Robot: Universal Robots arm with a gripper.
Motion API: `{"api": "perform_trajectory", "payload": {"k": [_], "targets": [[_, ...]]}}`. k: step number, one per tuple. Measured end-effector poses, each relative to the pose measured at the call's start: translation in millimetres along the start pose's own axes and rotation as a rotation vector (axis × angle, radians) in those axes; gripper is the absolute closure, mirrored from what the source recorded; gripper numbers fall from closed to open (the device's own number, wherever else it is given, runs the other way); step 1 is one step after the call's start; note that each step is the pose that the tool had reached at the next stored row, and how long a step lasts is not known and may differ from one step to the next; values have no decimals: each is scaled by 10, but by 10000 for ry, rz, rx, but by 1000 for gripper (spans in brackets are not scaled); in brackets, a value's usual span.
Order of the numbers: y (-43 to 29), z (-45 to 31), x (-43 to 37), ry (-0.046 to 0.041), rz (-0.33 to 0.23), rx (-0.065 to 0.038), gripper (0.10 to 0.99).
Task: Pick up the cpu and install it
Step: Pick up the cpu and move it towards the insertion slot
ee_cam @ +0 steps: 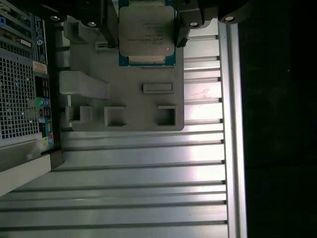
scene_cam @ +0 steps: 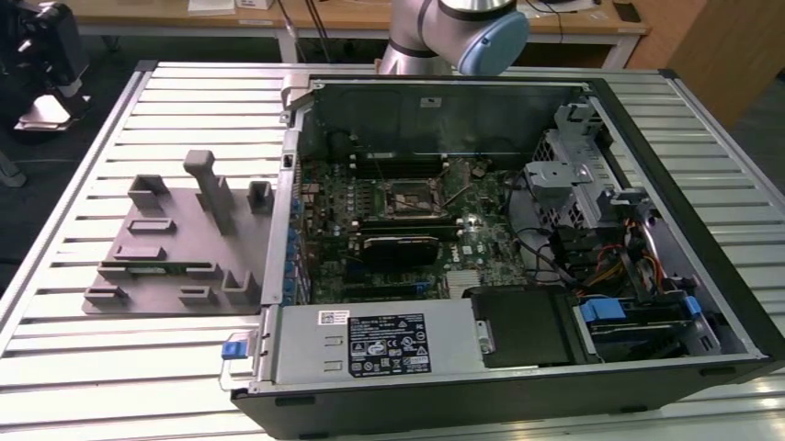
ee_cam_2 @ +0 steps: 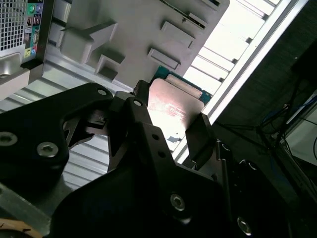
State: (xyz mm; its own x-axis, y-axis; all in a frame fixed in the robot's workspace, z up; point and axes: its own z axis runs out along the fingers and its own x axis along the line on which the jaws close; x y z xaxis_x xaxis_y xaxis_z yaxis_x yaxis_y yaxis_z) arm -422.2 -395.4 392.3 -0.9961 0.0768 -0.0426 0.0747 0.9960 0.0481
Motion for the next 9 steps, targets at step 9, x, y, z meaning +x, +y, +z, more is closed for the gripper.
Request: {"api": "perform_trajectory", "payload": {"k": [9], "targets": [[4, -45, -3, 0, 0, 2, 545]]}}
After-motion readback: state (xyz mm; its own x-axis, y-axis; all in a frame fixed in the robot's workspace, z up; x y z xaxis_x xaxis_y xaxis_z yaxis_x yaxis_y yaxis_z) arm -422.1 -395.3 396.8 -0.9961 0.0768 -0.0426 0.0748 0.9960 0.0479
